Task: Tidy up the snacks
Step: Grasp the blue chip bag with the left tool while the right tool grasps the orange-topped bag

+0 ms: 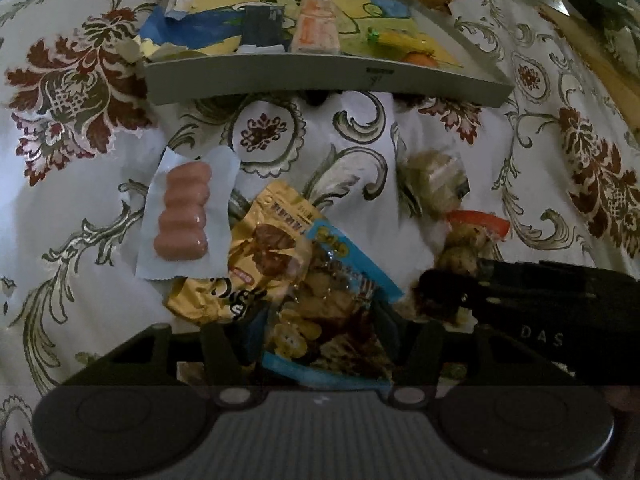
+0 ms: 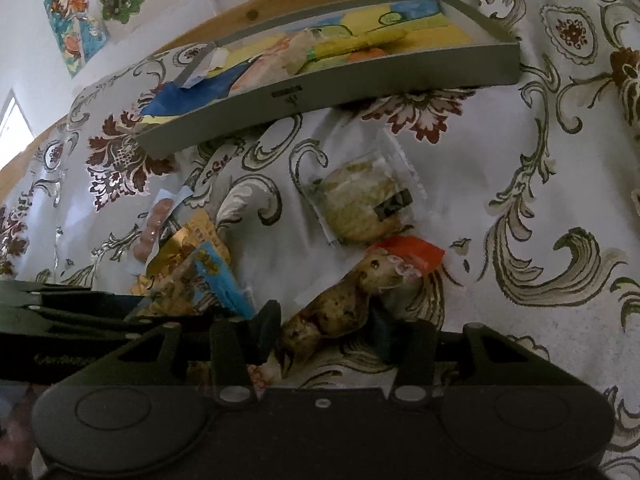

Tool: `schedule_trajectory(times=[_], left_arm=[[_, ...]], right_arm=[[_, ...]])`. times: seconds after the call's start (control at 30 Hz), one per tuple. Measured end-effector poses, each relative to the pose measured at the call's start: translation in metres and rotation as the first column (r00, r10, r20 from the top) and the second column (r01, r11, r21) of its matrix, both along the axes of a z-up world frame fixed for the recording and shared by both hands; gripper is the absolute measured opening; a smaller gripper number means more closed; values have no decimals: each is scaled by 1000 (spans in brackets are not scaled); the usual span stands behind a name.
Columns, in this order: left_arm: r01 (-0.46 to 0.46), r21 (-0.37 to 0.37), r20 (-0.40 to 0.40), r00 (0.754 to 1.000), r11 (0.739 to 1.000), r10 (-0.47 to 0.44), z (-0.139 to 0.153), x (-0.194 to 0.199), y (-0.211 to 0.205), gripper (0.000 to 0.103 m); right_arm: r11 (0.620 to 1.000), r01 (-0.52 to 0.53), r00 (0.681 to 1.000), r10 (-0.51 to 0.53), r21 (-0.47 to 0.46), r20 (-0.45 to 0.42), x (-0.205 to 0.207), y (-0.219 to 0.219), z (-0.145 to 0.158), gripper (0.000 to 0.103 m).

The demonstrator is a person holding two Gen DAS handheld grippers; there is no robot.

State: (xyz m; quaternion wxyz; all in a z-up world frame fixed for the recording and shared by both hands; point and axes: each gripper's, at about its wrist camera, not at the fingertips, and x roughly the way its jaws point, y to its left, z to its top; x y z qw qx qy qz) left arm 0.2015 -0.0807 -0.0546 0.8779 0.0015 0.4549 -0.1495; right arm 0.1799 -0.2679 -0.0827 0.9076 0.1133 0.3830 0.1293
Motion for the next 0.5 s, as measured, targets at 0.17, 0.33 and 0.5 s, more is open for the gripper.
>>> schedule_trajectory(times=[0.17,0.33,0.5], left_arm=[[-1,-5,-3,1000,1000,1,3,-2,2,52],[5,-13,3,1000,1000,-5,8,-7,1,38],[6,-31,0,1000,1000,-6,12,-13,3,28]], right_arm=[[1000,11,1000,-11,27,-8,-8,-3,4,42],[998,19,1000,-18,56,-10,-20,-6,7,38],[997,20,1000,-19,80,-10,-30,-8,10,36]])
